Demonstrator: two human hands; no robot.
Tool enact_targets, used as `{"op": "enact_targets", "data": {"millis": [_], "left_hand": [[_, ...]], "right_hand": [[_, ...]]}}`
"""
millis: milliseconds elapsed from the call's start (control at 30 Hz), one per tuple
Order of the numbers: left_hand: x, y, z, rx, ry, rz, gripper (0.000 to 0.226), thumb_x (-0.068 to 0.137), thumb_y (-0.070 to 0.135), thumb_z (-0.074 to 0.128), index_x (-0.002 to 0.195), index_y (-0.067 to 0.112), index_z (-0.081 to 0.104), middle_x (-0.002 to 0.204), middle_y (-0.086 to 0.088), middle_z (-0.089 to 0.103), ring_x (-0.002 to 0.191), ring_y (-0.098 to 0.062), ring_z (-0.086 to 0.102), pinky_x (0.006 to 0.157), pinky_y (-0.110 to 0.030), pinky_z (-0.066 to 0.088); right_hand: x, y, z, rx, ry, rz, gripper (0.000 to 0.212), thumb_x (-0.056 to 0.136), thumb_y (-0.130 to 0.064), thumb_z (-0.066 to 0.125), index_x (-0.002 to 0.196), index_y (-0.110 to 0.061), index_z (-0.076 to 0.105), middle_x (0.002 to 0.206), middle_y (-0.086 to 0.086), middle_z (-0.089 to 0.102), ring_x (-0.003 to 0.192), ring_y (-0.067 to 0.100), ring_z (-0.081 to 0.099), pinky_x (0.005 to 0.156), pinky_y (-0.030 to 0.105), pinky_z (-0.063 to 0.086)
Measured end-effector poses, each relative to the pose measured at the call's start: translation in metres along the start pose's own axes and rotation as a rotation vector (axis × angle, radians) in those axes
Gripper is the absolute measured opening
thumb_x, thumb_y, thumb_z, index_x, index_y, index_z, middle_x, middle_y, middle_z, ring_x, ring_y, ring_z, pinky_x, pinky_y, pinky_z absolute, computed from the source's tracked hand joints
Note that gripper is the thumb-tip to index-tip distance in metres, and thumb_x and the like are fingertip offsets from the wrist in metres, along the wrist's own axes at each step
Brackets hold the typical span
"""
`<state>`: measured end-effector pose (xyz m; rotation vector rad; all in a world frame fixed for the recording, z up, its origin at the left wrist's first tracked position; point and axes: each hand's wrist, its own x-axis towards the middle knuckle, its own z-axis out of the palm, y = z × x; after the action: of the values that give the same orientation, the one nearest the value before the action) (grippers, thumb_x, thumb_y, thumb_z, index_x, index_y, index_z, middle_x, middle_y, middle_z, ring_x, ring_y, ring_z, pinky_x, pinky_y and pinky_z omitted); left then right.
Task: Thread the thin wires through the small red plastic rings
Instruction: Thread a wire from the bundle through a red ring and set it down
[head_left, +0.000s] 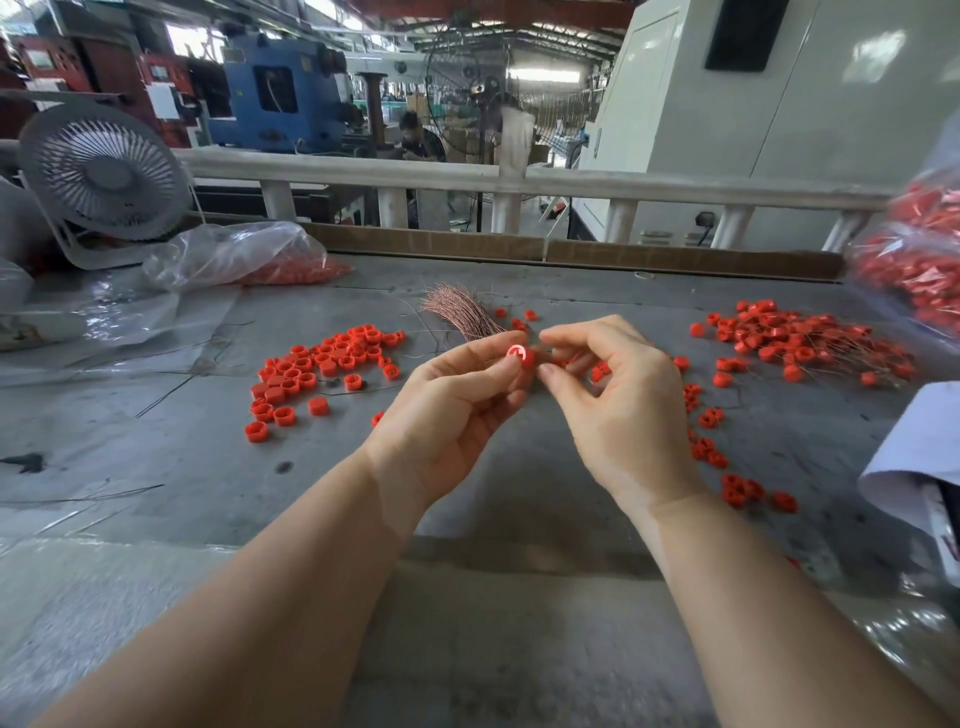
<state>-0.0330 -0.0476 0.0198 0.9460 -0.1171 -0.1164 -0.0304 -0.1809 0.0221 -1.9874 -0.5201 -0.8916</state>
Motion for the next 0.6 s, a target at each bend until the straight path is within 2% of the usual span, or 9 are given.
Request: {"op": "enact_targets", "data": {"millis": [100, 167, 467, 600], "left_hand": [[0.0, -0.0004, 0.0, -0.034, -0.019, 0.013, 0.023, 0.075, -0.005, 0.056, 0.093, 0.006, 0.066, 0.072, -0.004, 0.07, 0.061, -0.008, 0.065, 0.068, -0.017, 0.054], [-0.0004, -0.0012, 0.0006, -0.009, -0.03, 0.057, 0.026, 0.07, -0.004, 0.058, 0.092, 0.005, 0.066, 0.074, -0.005, 0.071, 0.065, -0.009, 0.066, 0.069, -0.017, 0.054], [-0.0045, -0.0039, 0.0048, 0.402, 0.041, 0.337, 0.02, 0.08, -0.008, 0.061, 0.092, 0.008, 0.063, 0.077, 0.001, 0.073, 0.077, -0.01, 0.068, 0.079, -0.021, 0.054], [-0.006, -0.0039, 0.0066, 0.451, 0.052, 0.364, 0.02, 0.08, -0.008, 0.062, 0.092, 0.008, 0.063, 0.075, 0.004, 0.073, 0.076, -0.008, 0.068, 0.078, -0.02, 0.054]], "right_hand": [[-0.0009, -0.0009, 0.0011, 0.0, -0.005, 0.0, 0.018, 0.076, -0.002, 0.07, 0.088, -0.016, 0.07, 0.081, -0.008, 0.06, 0.07, 0.008, 0.055, 0.062, 0.008, 0.039], [-0.0012, -0.0014, 0.001, 0.011, -0.007, 0.001, 0.013, 0.077, -0.006, 0.068, 0.087, -0.015, 0.07, 0.081, -0.008, 0.06, 0.072, 0.007, 0.055, 0.063, 0.008, 0.039], [-0.0005, 0.0003, -0.0005, 0.097, -0.021, 0.061, 0.007, 0.082, -0.01, 0.068, 0.084, -0.015, 0.071, 0.079, -0.002, 0.066, 0.073, 0.005, 0.057, 0.064, 0.006, 0.038], [-0.0006, -0.0002, -0.0007, 0.12, -0.013, 0.053, 0.011, 0.081, -0.008, 0.068, 0.083, -0.018, 0.068, 0.078, -0.001, 0.066, 0.07, 0.004, 0.055, 0.064, 0.006, 0.037]]}}
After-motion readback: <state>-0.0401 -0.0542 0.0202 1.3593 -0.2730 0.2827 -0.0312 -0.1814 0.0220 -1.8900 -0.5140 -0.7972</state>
